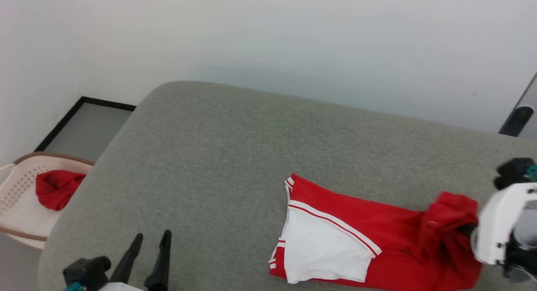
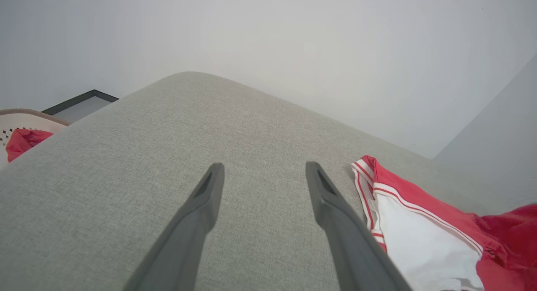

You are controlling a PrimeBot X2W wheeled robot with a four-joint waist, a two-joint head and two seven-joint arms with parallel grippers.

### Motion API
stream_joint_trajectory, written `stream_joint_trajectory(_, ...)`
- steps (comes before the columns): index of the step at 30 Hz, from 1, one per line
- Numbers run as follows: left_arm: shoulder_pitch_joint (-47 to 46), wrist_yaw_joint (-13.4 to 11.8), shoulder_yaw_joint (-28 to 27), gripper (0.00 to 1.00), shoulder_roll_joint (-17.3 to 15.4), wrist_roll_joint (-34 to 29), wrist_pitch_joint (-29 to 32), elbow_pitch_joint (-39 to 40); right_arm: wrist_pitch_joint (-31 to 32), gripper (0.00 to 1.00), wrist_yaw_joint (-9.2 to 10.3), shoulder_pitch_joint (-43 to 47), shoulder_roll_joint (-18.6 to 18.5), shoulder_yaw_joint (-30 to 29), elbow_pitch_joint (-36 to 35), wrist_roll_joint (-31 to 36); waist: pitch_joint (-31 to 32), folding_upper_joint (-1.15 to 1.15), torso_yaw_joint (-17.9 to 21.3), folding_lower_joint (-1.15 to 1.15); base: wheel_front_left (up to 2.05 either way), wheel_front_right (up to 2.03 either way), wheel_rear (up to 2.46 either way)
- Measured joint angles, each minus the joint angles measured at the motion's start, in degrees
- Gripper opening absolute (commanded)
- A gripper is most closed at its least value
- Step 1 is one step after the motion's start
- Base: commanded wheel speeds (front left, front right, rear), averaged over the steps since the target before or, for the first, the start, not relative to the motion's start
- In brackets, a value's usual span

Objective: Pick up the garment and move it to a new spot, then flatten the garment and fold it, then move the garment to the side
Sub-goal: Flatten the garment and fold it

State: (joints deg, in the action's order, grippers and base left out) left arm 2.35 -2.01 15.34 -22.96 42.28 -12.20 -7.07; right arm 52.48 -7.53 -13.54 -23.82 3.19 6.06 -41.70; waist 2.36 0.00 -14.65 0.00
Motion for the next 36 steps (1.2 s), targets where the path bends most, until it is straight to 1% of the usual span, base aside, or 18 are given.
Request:
stream_joint_trajectory(3,-0.3,0.2,0.5,1.0,0.5,0.1,0.2,-0.3,0.3,0.0,0.0,-1.5,3.1,0.6,-1.1,2.4,0.2,0.0,-0.9,0.0,0.0,0.0,0.0)
stream_joint_trajectory(7,-1.2,0.5,1.2,1.0,1.2,0.2,0.2,-0.9,-0.2,0.0,0.0,-4.2,8.3,1.9,-0.7,5.2,0.3,0.0,-2.3,0.0,0.0,0.0,0.0)
stream_joint_trajectory(14,-3.3,1.1,3.0,1.0,2.9,0.1,0.3,-2.7,-2.7,0.0,0.0,-8.0,15.7,5.0,4.0,11.4,0.0,0.0,-4.8,0.0,0.0,0.0,0.0)
stream_joint_trajectory(19,-5.3,2.0,4.0,1.0,4.2,0.0,0.2,-4.3,-4.5,0.0,0.0,-9.7,18.0,6.8,8.8,14.4,-0.8,0.0,-6.6,0.0,0.0,0.0,0.0)
stream_joint_trajectory(25,-6.8,2.7,4.7,1.0,5.2,0.0,-0.4,-6.6,-8.5,0.0,0.0,-12.1,19.2,8.5,16.0,17.6,-1.8,0.0,-8.1,0.0,0.0,0.0,0.0)
stream_joint_trajectory(26,-7.0,2.9,4.7,1.0,5.3,0.0,-0.4,-6.9,-9.0,0.27,0.0,-12.4,19.3,8.6,17.1,17.7,-1.8,0.0,-8.3,0.0,0.0,0.0,0.0)
stream_joint_trajectory(27,-7.1,2.9,4.8,1.0,5.5,0.0,-0.5,-7.2,-9.6,0.67,0.0,-12.7,19.4,8.9,18.1,18.1,-1.9,0.0,-8.5,0.0,0.0,0.0,0.0)
stream_joint_trajectory(28,-7.2,3.0,4.8,1.0,5.5,0.0,-0.5,-7.5,-10.0,1.0,0.0,-13.1,19.4,9.2,19.0,18.5,-1.9,0.0,-8.6,0.0,0.0,0.0,0.0)
stream_joint_trajectory(32,-7.2,3.1,4.4,1.0,5.3,0.0,-0.9,-8.3,-10.6,1.0,0.0,-14.8,19.6,10.2,20.6,18.1,-1.5,0.0,-8.2,0.0,0.0,0.0,0.0)
stream_joint_trajectory(36,-6.9,3.0,3.6,1.0,4.6,0.0,-1.2,-8.6,-10.7,1.0,0.0,-16.2,18.9,11.8,19.4,16.0,-1.0,0.0,-7.0,0.0,0.0,0.0,0.0)
